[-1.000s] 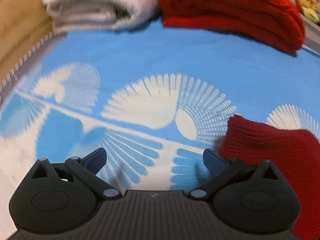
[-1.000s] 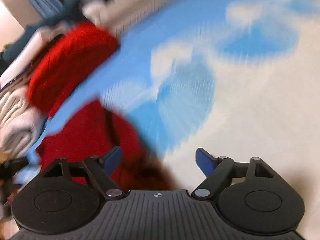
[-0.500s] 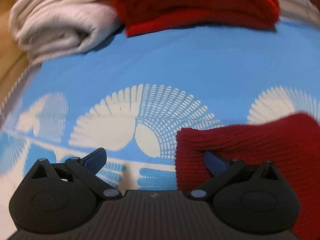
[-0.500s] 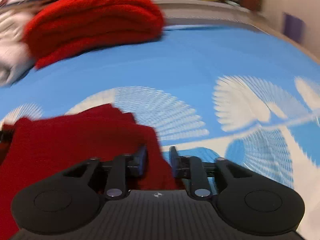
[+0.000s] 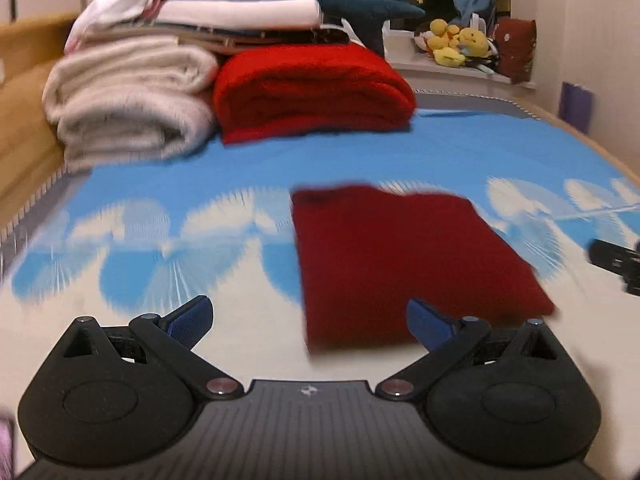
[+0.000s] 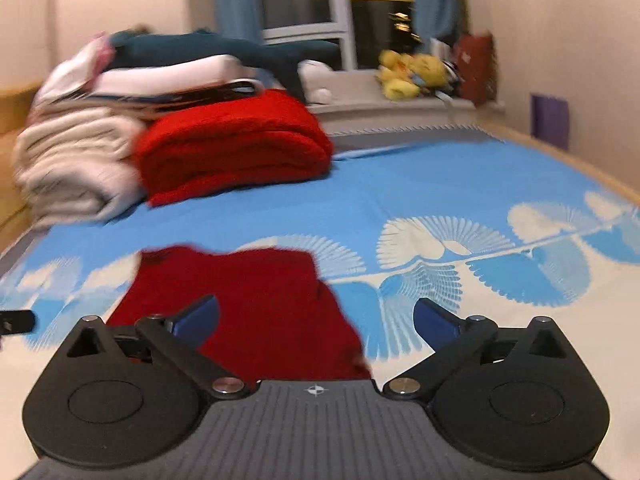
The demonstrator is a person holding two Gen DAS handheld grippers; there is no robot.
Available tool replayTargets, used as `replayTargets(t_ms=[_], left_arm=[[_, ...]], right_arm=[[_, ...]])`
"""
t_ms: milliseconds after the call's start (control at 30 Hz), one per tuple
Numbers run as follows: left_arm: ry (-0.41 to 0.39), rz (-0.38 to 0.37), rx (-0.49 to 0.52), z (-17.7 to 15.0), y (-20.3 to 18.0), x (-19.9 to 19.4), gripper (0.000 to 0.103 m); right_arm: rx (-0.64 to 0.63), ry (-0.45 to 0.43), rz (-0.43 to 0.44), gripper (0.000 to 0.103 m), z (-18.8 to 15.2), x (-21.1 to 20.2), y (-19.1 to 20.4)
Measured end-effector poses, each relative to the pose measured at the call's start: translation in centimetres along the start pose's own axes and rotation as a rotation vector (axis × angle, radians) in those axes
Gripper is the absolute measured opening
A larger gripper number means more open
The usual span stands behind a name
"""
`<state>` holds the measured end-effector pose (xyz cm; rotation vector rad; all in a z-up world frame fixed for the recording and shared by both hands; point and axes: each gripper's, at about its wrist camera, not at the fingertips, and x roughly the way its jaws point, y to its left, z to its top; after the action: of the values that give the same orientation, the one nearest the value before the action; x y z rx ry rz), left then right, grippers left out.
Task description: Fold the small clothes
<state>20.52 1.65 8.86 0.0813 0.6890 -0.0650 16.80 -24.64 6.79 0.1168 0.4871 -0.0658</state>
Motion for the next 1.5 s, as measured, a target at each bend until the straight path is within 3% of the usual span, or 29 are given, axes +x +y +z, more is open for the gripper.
replayTargets(t_ms=[100,233,300,367,433,533,867,1500], left_arm=[[0.032,-0.006,-0.048,-3.5,-0.5,-2.0,0.103],[0.019,0.039,-0.007,-6.5,-1.5,-1.5,0.103],[-0.005,0.046,-0.003,-7.8,-1.4,-0.4,0.103],[0.054,0.039,-0.013,-8.4,-1.0,1.0,0.103],[0.096,-0.012,-0.03,-8.1,-0.5,2.0,0.103],[0.084,-0.015,-0.04,-7.5,0.0,2.2,0.103],[0.081,0.022,-0.013,-7.0,-0.3,2.4,0.103],[0.085,0.024,0.012,-7.4,-1.0,2.7,0.103]], right_arm=[[-0.047,-0.018,-0.046,0.102,-2.1,-5.2,1.6],[0.025,-0.058,-0.123,0.102,-6.0,-8.6,1.9],[0.005,-0.032,-0.144,0.102,-7.9,-7.4,1.8],[-0.092,0.041,-0.123,0.102,-8.8,-5.2,2.1],[-0.161,0.058,-0.138,0.102,-9.4,-4.0,2.6],[-0.192,0.081,-0.14,0.102,-9.5,-2.7,3.3],[-0.174,0.123,-0.112,0.102,-9.6,-1.7,4.9],[-0.142,0.139,-0.101,0.102,-9.5,-1.7,4.7]])
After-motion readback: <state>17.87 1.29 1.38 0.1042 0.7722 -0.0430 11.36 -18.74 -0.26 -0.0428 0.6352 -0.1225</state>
